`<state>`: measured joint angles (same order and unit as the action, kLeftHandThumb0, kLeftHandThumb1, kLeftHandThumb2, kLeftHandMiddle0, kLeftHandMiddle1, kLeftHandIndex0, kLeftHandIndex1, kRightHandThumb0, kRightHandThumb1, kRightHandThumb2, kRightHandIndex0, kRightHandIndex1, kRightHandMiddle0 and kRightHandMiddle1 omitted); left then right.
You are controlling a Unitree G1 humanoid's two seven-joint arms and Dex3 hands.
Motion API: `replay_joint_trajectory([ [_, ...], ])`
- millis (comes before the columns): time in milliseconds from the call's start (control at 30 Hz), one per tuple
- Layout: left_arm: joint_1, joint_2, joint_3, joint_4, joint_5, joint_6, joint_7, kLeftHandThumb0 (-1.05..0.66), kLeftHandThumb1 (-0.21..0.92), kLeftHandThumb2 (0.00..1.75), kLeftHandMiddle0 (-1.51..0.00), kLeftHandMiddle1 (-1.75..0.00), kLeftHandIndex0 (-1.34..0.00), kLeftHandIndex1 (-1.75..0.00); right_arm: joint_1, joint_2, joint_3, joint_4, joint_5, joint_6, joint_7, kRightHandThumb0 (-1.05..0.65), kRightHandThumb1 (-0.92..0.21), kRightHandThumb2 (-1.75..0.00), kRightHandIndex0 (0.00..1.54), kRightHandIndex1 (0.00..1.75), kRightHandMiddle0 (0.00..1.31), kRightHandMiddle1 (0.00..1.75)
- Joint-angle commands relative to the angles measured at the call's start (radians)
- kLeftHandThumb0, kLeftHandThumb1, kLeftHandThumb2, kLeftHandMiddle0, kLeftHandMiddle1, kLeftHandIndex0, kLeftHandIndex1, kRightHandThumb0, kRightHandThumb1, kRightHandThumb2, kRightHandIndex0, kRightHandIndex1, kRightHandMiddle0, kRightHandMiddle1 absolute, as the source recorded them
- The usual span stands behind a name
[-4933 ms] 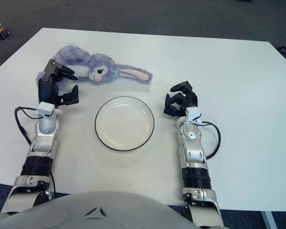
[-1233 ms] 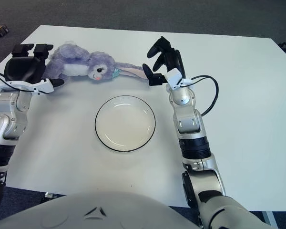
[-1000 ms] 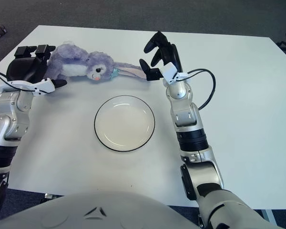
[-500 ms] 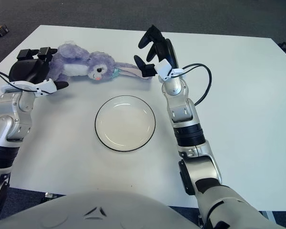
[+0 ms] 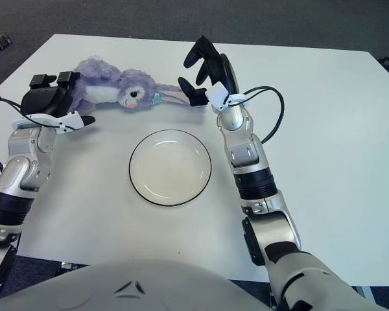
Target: Put the doll into the plate.
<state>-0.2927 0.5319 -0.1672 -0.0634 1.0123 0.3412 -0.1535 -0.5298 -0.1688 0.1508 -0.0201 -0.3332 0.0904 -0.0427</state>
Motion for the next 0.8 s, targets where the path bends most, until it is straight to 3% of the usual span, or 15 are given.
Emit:
replay_joint_trajectory([
  [0, -0.025, -0.011, -0.021, 0.028, 0.032, 0.023, 0.021, -0.88, 0.68, 0.58, 0.0, -0.6, 0.0, -0.54, -0.014, -0.001, -0.001, 0.0, -0.018, -0.021, -0.009, -0.01, -0.36, -1.28, 0.59, 1.74, 0.33, 1.75],
  [600, -0.134, -0.031, -0.086, 0.308, 0.08, 0.059, 0.236, -0.82, 0.66, 0.62, 0.0, -0.59, 0.0, -0.58, -0.003, 0.005, -0.006, -0.019, -0.014, -0.02, -0.003, -0.01, -0.37, -1.23, 0.61, 1.65, 0.35, 1.75],
  [667, -0.154, -0.036, -0.096, 0.344, 0.078, 0.068, 0.249, -0.8, 0.63, 0.65, 0.0, -0.63, 0.0, -0.61, -0.002, 0.006, -0.006, -0.02, -0.012, -0.019, -0.001, -0.01, -0.38, -1.23, 0.61, 1.65, 0.35, 1.75],
  [767, -0.185, -0.05, -0.105, 0.402, 0.07, 0.079, 0.282, -0.76, 0.57, 0.71, 0.0, -0.94, 0.0, -0.69, 0.0, 0.007, -0.007, -0.025, -0.007, -0.013, 0.006, -0.01, -0.38, -1.23, 0.61, 1.65, 0.34, 1.75],
])
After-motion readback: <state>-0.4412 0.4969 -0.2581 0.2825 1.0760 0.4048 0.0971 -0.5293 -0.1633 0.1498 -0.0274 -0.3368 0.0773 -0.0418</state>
